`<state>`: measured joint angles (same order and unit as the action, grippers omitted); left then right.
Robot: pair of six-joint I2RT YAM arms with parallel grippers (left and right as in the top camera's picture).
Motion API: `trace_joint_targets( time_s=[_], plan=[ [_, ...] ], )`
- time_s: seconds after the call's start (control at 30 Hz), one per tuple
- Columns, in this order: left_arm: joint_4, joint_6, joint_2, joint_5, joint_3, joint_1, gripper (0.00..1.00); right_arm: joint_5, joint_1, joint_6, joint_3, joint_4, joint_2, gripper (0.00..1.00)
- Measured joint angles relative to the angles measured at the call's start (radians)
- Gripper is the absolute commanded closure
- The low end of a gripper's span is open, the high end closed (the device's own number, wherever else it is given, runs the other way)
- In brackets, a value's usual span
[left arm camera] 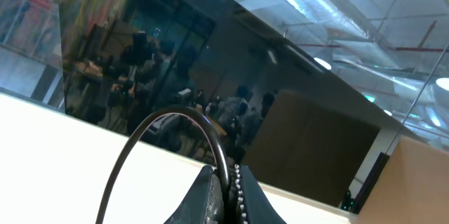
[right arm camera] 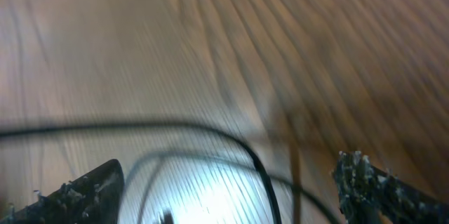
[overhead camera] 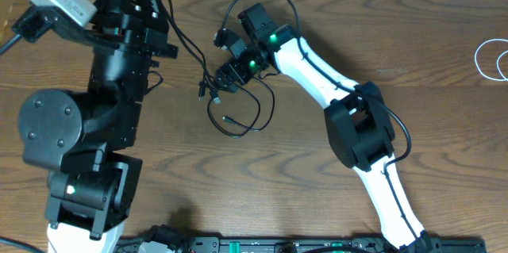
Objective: Untangle cables
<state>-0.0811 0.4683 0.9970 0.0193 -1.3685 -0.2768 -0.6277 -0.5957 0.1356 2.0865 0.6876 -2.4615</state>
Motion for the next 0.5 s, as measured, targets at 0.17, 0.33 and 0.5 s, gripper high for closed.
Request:
trace_joint_targets(
  time_s=[0.17,0.33,0.5],
  plan=[
    [0.002,0.012,-0.010,0.000,0.000,0.000,0.93,-0.029,-0.032,-0.002,-0.001,-0.071,0.000,0.39],
    [0.024,0.024,-0.011,0.000,0.000,0.000,0.93,0.019,-0.060,-0.064,-0.002,-0.114,0.000,0.99],
    [0.152,0.019,-0.029,-0.043,0.000,0.000,0.93,0.198,-0.028,-0.182,-0.002,0.015,0.008,0.99]
  ],
)
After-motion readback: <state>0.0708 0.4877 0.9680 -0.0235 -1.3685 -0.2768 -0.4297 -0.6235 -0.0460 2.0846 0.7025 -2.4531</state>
